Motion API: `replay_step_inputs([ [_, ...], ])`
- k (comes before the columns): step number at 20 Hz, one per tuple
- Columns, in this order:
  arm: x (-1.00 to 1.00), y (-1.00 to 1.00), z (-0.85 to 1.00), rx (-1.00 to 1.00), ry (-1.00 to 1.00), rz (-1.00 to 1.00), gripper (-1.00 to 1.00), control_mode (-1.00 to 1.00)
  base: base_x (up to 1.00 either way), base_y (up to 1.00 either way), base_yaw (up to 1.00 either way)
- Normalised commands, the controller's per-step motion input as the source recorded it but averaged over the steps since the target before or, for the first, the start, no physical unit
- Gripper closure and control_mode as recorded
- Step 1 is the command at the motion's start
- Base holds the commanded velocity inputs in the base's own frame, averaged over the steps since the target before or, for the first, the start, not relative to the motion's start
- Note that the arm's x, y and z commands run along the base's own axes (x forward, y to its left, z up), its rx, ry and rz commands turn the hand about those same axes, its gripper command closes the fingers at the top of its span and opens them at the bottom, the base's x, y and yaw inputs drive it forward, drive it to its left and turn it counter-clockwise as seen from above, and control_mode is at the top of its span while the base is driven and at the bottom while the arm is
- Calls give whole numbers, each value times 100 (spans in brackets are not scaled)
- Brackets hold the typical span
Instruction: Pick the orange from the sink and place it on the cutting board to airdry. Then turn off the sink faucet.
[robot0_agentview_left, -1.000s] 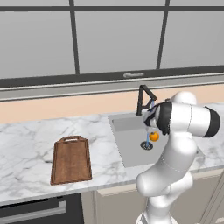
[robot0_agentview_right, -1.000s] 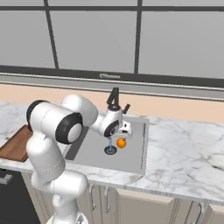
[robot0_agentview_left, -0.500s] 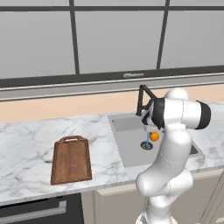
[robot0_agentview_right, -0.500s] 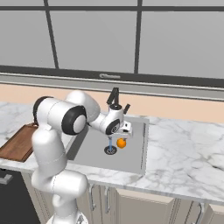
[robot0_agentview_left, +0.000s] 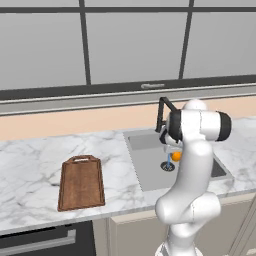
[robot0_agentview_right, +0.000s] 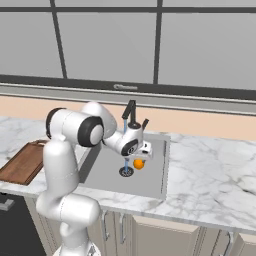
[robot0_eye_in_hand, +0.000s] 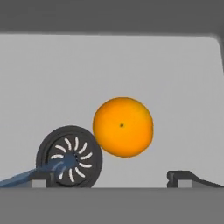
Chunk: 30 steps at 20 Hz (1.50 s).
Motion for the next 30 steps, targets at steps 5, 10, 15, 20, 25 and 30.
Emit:
replay_step_inputs([
  [5,19,-5,-15,0,-2,0,-100,-100,0,0,0],
  [10,28,-7,-1,0,0,0,-100,-100,0,0,0],
  [15,18,0,-12,0,0,0,-100,-100,0,0,0],
  [20,0,0,-23,0,0,0,-100,-100,0,0,0],
  [25,0,0,-20,0,0,0,-100,-100,0,0,0],
  [30,-4,0,-15,0,1,0,100,-100,0,0,0],
])
